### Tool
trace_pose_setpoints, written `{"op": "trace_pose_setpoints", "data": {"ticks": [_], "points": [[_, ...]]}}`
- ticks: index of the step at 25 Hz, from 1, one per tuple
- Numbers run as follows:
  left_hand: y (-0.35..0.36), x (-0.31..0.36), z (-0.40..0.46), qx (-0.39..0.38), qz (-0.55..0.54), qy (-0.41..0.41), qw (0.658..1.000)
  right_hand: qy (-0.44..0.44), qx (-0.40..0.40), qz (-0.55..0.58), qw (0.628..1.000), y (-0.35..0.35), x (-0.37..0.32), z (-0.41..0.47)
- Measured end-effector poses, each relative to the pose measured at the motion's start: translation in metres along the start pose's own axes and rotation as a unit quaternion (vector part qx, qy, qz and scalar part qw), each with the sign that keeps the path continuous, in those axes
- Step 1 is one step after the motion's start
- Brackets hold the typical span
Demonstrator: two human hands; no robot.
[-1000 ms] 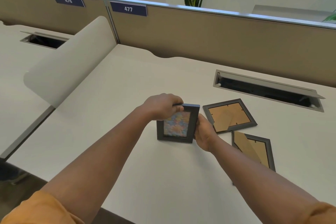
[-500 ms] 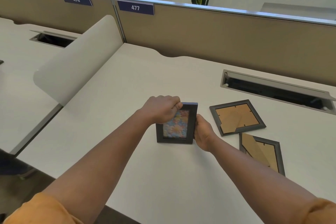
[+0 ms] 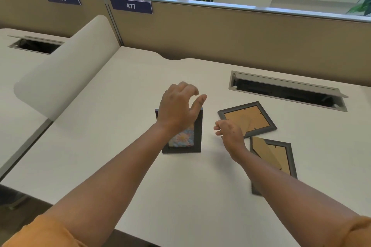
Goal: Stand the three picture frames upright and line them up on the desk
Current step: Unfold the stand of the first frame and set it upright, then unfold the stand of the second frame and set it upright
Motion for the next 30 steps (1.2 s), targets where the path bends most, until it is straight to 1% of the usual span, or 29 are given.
{"op": "trace_pose_setpoints", "data": {"ticks": [1,2,3,4,5,6,7,8,9,10,11,14,17,19,21,23,25,26,27,28,30], "points": [[0.006,0.015,-0.001,0.019,-0.059,0.026,0.998,-0.025,0.035,-0.04,0.998,-0.016,0.004,-0.002],[0.021,0.03,-0.002,-0.004,-0.115,0.036,0.993,-0.039,0.069,-0.091,0.993,-0.033,0.007,-0.005],[0.041,0.045,-0.004,-0.059,-0.163,0.019,0.985,-0.045,0.098,-0.149,0.983,-0.05,0.011,-0.009],[0.065,0.057,-0.009,-0.132,-0.201,-0.023,0.97,-0.046,0.116,-0.204,0.971,-0.065,0.014,-0.011],[0.09,0.066,-0.016,-0.214,-0.224,-0.084,0.947,-0.045,0.121,-0.249,0.96,-0.077,0.016,-0.012],[0.113,0.072,-0.023,-0.287,-0.24,-0.15,0.915,-0.038,0.117,-0.279,0.952,-0.088,0.019,-0.013],[0.134,0.077,-0.028,-0.341,-0.258,-0.209,0.879,-0.021,0.107,-0.289,0.951,-0.097,0.021,-0.015],[0.149,0.078,-0.031,-0.37,-0.281,-0.263,0.845,-0.001,0.088,-0.28,0.956,-0.101,0.024,-0.017],[0.163,0.08,-0.031,-0.38,-0.301,-0.308,0.818,0.016,0.071,-0.258,0.963,-0.105,0.026,-0.019],[0.175,0.081,-0.029,-0.379,-0.312,-0.344,0.8,0.03,0.054,-0.233,0.971,-0.108,0.03,-0.019],[0.185,0.081,-0.027,-0.371,-0.312,-0.374,0.79,0.045,0.033,-0.207,0.977,-0.109,0.033,-0.02],[0.203,0.078,-0.019,-0.335,-0.301,-0.435,0.78,0.088,-0.018,-0.139,0.986,-0.114,0.039,-0.024],[0.211,0.073,-0.017,-0.324,-0.277,-0.459,0.78,0.104,-0.037,-0.091,0.99,-0.118,0.041,-0.024],[0.214,0.072,-0.015,-0.328,-0.277,-0.475,0.768,0.116,-0.032,-0.06,0.991,-0.118,0.037,-0.022],[0.213,0.075,-0.012,-0.326,-0.304,-0.506,0.739,0.13,-0.014,-0.029,0.991,-0.116,0.03,-0.017],[0.208,0.08,-0.008,-0.32,-0.333,-0.523,0.716,0.164,0.021,0.011,0.986,-0.114,0.025,-0.01],[0.202,0.083,-0.007,-0.315,-0.353,-0.528,0.706,0.206,0.057,0.1,0.972,-0.11,0.026,-0.005],[0.198,0.085,-0.008,-0.316,-0.361,-0.521,0.706,0.22,0.067,0.163,0.959,-0.107,0.026,-0.003],[0.194,0.087,-0.009,-0.317,-0.368,-0.505,0.713,0.226,0.075,0.223,0.945,-0.105,0.025,-0.001],[0.191,0.09,-0.011,-0.32,-0.372,-0.48,0.727,0.227,0.08,0.27,0.932,-0.103,0.023,0.001],[0.184,0.094,-0.015,-0.318,-0.365,-0.415,0.77,0.225,0.079,0.324,0.916,-0.102,0.018,0.006]]}}
Point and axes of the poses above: each hand's wrist, its own z-axis towards the middle knuckle, its own y-axis out of the palm, x = y × z, the point moved 4 cm from there along z, towards the middle knuckle, and after that the axes turned 6 degrees about z, right-handed, at the moved point
